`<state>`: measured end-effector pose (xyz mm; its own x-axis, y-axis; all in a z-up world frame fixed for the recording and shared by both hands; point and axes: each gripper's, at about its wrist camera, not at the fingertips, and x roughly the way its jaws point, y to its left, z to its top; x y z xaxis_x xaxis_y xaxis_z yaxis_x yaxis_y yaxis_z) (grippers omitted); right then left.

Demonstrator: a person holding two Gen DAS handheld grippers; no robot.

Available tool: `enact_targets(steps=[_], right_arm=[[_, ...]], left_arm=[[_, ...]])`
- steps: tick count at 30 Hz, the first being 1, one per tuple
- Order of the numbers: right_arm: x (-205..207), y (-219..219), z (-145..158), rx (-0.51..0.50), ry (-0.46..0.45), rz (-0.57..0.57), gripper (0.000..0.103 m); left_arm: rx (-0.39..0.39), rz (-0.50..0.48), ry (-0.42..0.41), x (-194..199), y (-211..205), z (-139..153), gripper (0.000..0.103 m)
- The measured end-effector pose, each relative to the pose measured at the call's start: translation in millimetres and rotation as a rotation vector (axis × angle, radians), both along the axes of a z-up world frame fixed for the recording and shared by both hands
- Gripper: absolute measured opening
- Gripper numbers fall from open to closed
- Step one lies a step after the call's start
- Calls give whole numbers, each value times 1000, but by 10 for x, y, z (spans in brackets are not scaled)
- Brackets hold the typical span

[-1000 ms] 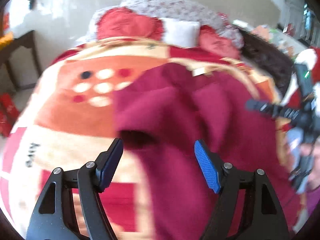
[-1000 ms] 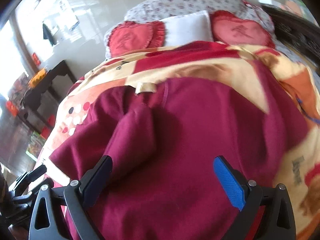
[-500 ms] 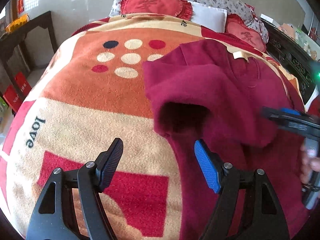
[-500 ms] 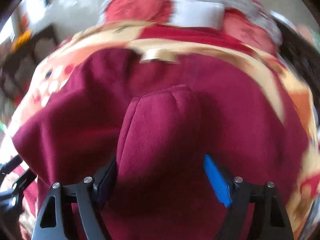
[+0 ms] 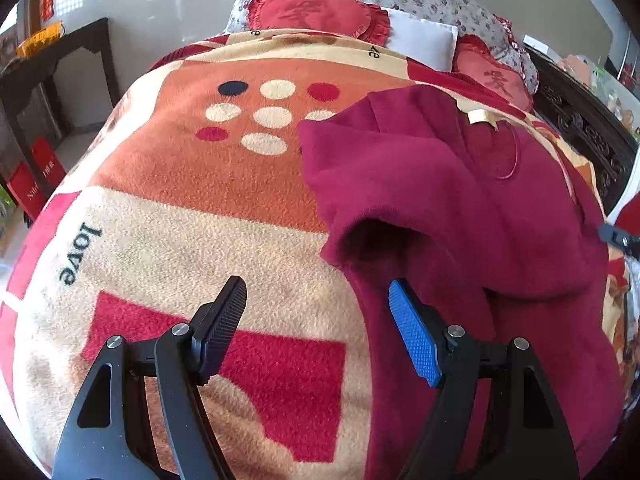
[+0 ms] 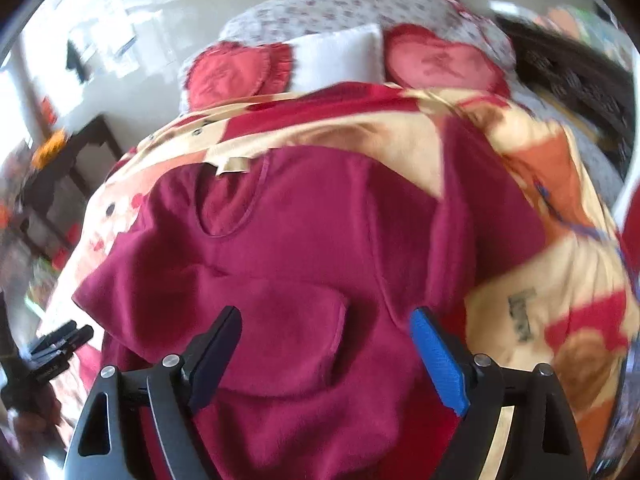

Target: Fold small clothes

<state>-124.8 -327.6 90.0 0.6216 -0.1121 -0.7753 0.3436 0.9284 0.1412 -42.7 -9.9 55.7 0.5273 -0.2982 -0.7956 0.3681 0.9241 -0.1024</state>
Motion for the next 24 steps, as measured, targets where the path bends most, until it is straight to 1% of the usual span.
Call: enact_targets(steps=[2, 4, 5, 6, 7, 8, 9, 10, 11, 14, 16, 19, 22, 23, 24], right_arm=[[148, 34, -50, -48, 9, 54, 84], [326, 21, -192, -80, 67, 92, 83], [429, -3, -312, -89, 119, 108, 74], [479, -28, -419, -85, 159, 121, 57], [497, -39, -488, -79, 183, 132, 56], [488, -36, -523, -84, 180, 143, 52], [451, -10, -502, -101, 154, 158, 32], [432, 19, -479, -112, 155, 173, 21], [414, 42, -434, -133, 153, 174, 5], [344, 70, -127, -192, 71, 180, 5], [329, 25, 91, -232, 18, 165, 5], [365, -126, 282, -258, -13, 108, 5], [433, -267, 297, -310, -6, 38, 5], [463, -294, 262, -316, 0, 33, 5], [541, -320, 164, -317, 30, 31, 5]], left_arm=[[11, 3, 5, 16, 0, -17, 74], [10, 10, 14, 38, 0, -31, 74], [9, 11, 14, 44, -2, -34, 74], [12, 13, 10, 53, -6, -37, 74], [18, 15, 6, 65, -12, -40, 74], [24, 18, 4, 81, -19, -48, 74], [30, 23, 4, 105, -22, -62, 74], [33, 31, 9, 134, -22, -79, 74], [34, 37, 15, 161, -20, -94, 74], [24, 65, 33, 239, -4, -129, 74], [13, 77, 37, 268, 0, -130, 74], [4, 77, 45, 285, -20, -127, 74], [17, 64, 38, 277, -59, -138, 74], [20, 62, 43, 280, -72, -143, 74], [22, 64, 48, 278, -77, -139, 74]])
